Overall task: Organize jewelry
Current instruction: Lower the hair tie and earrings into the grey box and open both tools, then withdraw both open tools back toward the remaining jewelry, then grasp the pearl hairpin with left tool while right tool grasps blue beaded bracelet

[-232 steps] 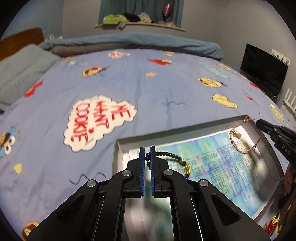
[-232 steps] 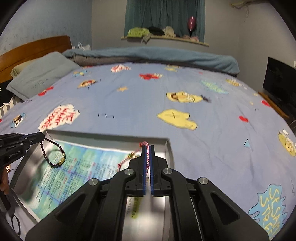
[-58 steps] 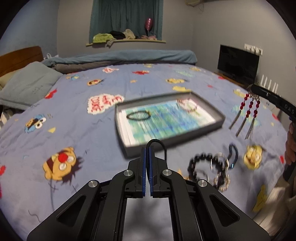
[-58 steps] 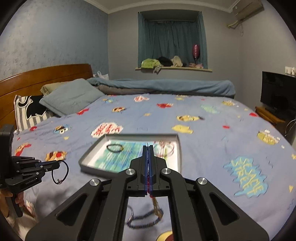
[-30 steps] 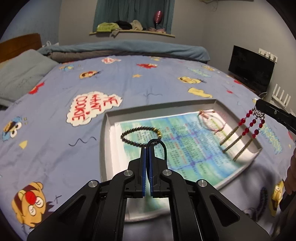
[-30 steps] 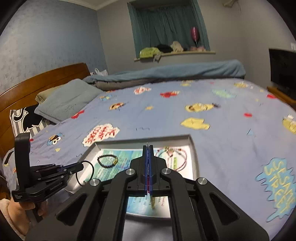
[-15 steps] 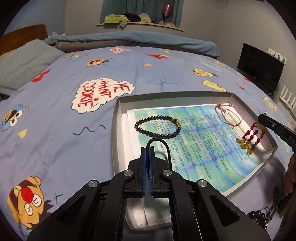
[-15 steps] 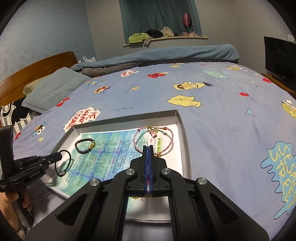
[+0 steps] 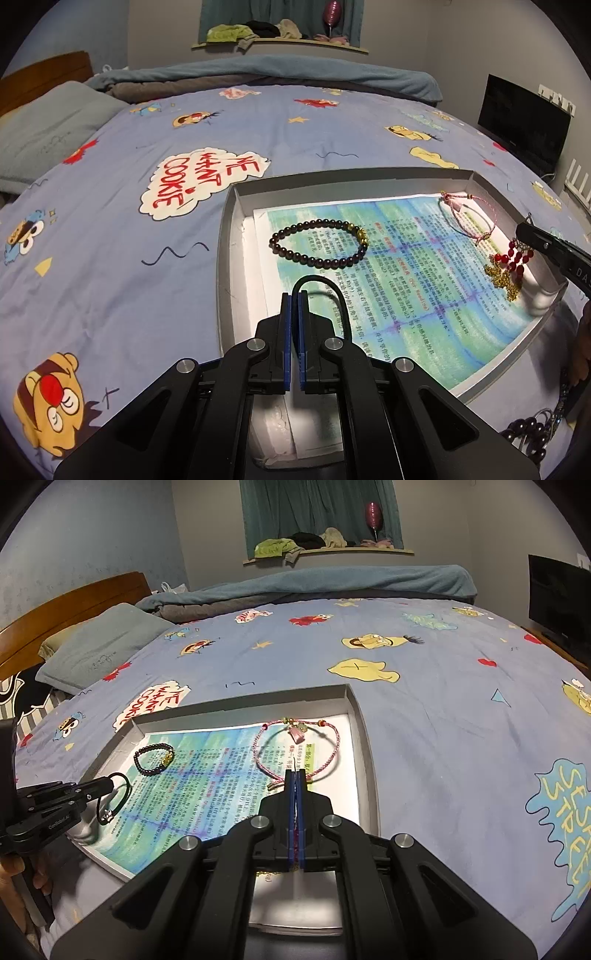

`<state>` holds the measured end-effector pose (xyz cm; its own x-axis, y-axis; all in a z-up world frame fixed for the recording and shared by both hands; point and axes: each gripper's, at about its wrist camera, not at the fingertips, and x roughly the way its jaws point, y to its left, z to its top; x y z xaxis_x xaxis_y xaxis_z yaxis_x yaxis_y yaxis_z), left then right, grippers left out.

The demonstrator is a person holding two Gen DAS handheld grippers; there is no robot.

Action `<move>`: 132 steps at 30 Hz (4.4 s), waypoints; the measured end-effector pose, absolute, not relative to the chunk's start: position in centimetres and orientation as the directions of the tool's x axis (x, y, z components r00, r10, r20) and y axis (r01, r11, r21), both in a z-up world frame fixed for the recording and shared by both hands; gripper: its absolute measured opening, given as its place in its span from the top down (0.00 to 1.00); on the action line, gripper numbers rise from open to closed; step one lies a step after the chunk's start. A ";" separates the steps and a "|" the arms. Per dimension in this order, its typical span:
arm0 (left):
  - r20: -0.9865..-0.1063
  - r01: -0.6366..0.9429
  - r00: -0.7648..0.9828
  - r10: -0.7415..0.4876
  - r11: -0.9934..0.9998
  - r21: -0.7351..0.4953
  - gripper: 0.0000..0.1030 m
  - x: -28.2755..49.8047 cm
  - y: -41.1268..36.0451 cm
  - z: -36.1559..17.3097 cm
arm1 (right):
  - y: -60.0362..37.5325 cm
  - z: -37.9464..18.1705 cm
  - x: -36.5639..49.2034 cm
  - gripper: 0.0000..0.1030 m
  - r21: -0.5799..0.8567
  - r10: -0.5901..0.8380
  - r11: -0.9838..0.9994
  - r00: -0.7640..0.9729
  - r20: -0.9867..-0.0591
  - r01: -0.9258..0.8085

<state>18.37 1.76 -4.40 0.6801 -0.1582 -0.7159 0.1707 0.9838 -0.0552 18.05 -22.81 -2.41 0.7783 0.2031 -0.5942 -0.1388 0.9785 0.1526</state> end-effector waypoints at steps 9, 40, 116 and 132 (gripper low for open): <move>-0.719 0.182 0.679 -0.148 0.983 -0.031 0.94 18.2 1.4 -4.6 | -23.1 -3.1 18.6 0.99 0.172 0.208 0.977 0.762 -0.613 -0.128; -0.613 0.173 0.772 -0.168 0.983 -0.052 0.19 14.4 2.1 -0.2 | -22.8 0.8 15.1 0.10 0.202 0.246 0.966 0.823 -0.512 -0.163; -0.677 0.300 0.694 -0.246 0.953 -0.039 0.30 -3.5 -1.1 -6.1 | -22.3 -5.3 1.0 0.64 0.100 0.135 0.991 0.758 -0.639 -0.092; -0.682 0.232 0.712 -0.165 0.973 0.006 0.82 -0.7 -0.4 -6.8 | -22.9 -6.2 1.5 0.86 0.174 0.187 0.980 0.762 -0.620 -0.098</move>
<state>-0.74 -0.43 -6.75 0.7122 -0.1653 -0.6822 0.2317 0.9728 0.0062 1.48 -22.86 -6.15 0.7619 0.1866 -0.6202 -0.0985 0.9798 0.1738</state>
